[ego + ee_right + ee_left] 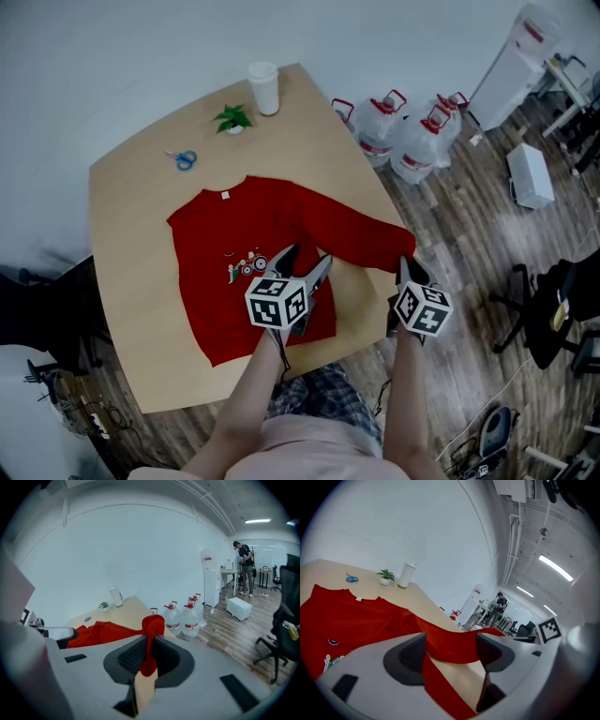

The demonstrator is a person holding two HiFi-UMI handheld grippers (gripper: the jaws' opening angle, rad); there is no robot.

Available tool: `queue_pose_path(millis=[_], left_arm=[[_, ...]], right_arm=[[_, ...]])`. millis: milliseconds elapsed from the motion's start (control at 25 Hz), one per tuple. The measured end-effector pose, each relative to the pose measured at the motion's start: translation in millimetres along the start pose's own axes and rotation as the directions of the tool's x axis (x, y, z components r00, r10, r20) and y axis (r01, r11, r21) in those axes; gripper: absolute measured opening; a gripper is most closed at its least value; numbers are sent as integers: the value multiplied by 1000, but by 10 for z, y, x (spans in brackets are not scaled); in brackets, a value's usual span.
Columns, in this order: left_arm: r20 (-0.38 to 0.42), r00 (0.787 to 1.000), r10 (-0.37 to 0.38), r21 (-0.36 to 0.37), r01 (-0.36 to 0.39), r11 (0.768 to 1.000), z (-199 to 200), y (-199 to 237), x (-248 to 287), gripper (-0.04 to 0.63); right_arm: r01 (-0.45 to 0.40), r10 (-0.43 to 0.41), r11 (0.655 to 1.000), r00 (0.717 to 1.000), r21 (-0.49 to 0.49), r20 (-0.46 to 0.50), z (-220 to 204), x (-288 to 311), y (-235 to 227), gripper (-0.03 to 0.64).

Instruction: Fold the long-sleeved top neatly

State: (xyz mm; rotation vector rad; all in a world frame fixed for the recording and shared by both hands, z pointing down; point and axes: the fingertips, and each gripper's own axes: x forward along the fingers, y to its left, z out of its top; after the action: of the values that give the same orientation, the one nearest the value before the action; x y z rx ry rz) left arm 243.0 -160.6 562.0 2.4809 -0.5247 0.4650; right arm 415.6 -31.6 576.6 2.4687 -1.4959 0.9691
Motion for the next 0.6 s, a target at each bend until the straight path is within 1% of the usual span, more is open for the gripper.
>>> queue_pose_path(millis=[120, 200, 280, 440, 600], left_arm=[[28, 999, 29, -7, -29, 1000, 110, 132, -103, 321], [47, 998, 48, -15, -48, 999, 169, 230, -185, 321], [62, 996, 68, -25, -67, 997, 219, 331, -259, 321], [86, 990, 113, -49, -110, 993, 304, 559, -400, 321], [118, 978, 173, -72, -165, 984, 421, 861, -611, 321]], right_arm=[[0, 4, 998, 999, -69, 53, 406, -19, 76, 44], [6, 2, 993, 997, -119, 73, 618, -7, 109, 44], [-8, 20, 990, 996, -142, 84, 793, 34, 185, 44], [-84, 101, 981, 991, -175, 92, 1055, 168, 573, 44], [-196, 218, 954, 973, -228, 77, 1195, 351, 1221, 45]])
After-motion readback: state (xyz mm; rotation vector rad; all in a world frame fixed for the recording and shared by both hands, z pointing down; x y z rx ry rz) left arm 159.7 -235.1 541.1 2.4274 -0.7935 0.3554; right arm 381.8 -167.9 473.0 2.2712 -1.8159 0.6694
